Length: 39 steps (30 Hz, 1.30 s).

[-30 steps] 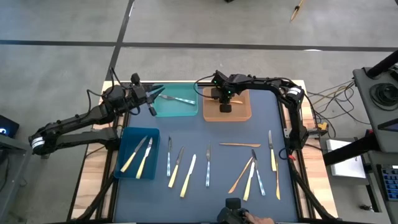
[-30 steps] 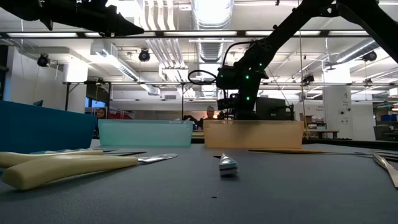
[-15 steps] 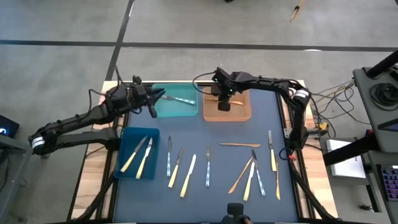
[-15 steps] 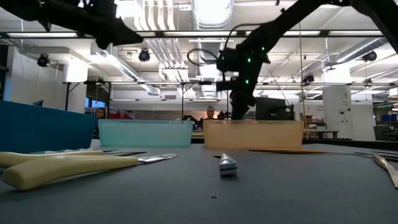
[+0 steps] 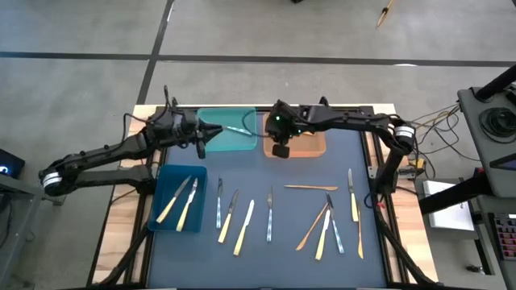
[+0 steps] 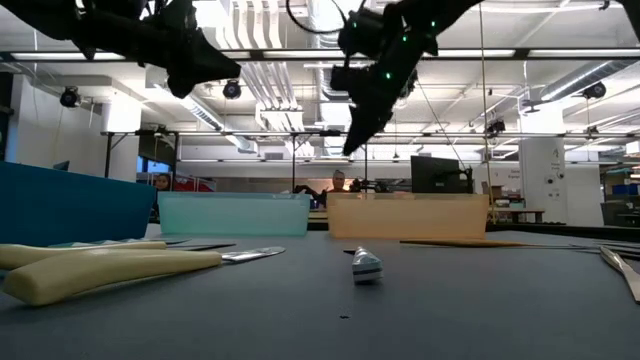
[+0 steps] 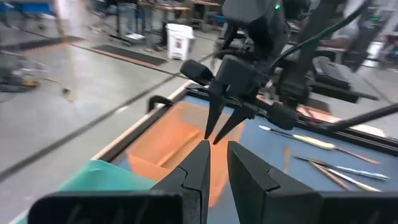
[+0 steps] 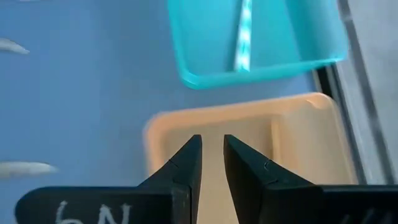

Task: Sort silverware by color (type)
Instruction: Put the white knife into the light blue bin

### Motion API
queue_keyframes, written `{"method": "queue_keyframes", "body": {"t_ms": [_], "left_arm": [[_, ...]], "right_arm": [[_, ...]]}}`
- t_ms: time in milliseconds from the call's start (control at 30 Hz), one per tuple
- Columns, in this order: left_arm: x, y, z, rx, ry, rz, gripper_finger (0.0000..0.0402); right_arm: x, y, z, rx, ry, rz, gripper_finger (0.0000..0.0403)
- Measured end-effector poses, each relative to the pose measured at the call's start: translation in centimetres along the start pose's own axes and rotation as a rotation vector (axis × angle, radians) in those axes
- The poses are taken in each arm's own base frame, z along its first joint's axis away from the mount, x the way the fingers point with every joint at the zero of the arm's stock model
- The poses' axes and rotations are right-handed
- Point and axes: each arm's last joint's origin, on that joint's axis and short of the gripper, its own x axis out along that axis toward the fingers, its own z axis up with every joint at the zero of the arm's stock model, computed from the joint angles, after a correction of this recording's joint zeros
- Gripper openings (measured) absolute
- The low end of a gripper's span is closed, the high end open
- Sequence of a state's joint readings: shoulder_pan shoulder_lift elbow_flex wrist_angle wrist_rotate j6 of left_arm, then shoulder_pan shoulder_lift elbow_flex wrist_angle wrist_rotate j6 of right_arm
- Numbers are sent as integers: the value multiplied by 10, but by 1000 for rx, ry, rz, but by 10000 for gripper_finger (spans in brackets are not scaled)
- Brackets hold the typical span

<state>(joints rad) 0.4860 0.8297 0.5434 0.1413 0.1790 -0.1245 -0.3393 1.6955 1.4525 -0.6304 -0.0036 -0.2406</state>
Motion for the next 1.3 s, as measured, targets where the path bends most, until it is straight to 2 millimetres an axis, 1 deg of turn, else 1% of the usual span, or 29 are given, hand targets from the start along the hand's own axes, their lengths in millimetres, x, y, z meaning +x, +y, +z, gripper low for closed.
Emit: {"method": "queue_keyframes", "body": {"t_ms": [167, 267, 567, 667, 767, 833, 900, 1100, 1200, 1300], "left_arm": [[7, -6, -4, -19, 28, -50, 37], [11, -13, -7, -17, 38, -88, 37], [13, -39, -10, 5, 52, -222, 37], [12, -42, -11, 30, 53, -241, 37], [12, -43, -11, 40, 52, -242, 37], [12, -43, -11, 41, 51, -242, 37], [12, -43, -10, 41, 49, -243, 37], [12, -43, -10, 41, 49, -242, 37], [12, -43, -10, 42, 48, -243, 37], [12, -43, -10, 46, 48, -243, 37]], "right_arm": [[-10, 33, 9, 25, -34, 47, 60], [-12, 50, 11, 42, -34, 77, 59], [-18, 102, 6, 106, 50, 157, 59], [-21, 116, 2, 216, 108, 177, 61], [-25, 125, -5, 409, 224, 249, 68], [-27, 130, -10, 488, 308, 319, 75], [-30, 134, -15, 537, 380, 334, 83], [-38, 153, -28, 585, 526, 294, 109], [-41, 163, -32, 602, 566, 277, 120], [-44, 172, -34, 608, 577, 269, 123]]}}
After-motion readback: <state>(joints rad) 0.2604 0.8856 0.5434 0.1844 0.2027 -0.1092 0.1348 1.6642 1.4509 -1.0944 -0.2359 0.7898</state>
